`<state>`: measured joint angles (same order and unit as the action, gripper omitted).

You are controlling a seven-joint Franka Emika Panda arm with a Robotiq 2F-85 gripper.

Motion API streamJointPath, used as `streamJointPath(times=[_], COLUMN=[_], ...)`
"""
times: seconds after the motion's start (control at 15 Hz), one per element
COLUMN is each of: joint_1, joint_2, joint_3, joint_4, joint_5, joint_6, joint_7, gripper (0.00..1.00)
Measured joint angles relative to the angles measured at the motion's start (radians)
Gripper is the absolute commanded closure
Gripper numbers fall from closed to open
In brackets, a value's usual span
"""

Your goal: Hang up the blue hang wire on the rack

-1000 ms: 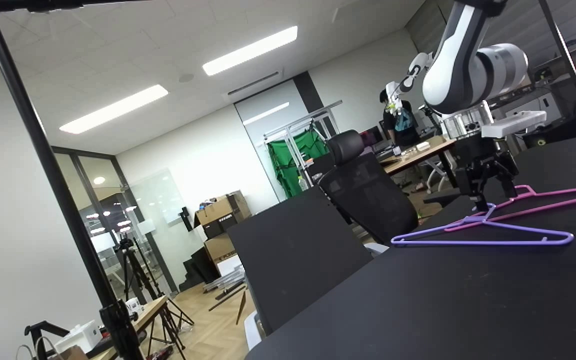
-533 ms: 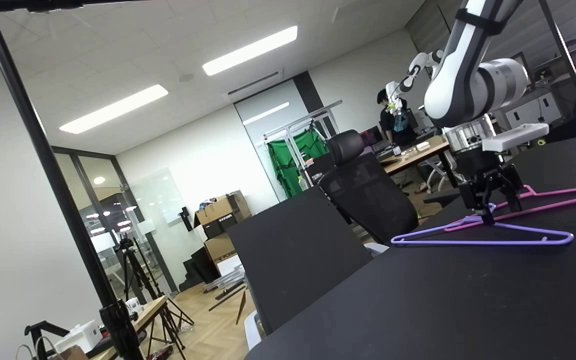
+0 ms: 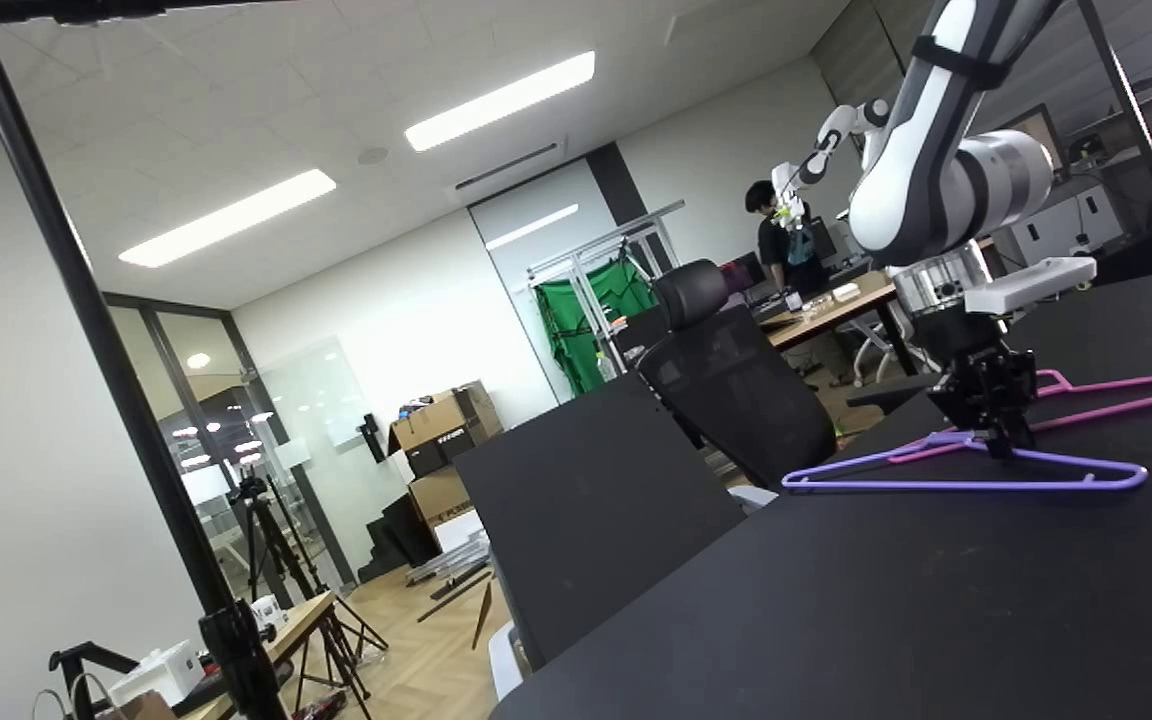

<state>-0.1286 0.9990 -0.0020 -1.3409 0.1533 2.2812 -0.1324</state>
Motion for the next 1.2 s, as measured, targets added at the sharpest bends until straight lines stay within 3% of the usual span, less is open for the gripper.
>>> streamJointPath(times=[0.13, 0.6, 0.93, 1.2], joint_1=[0.001, 0.002, 0.047, 0.089], joint_2=[0.004, -0.015, -0.154, -0.312], joint_3=[-0.001, -0.023, -0.151, -0.244], joint_4=[0.008, 0.033, 0.009, -0.099], joint_5=[-0.001, -0.025, -0.216, -0.413], joint_6=[-0.006, -0.078, -0.249, -0.293], joint_7=[0.000, 0.006, 0.109, 0.188], gripper=[1.00, 0.98, 0.98, 0.98])
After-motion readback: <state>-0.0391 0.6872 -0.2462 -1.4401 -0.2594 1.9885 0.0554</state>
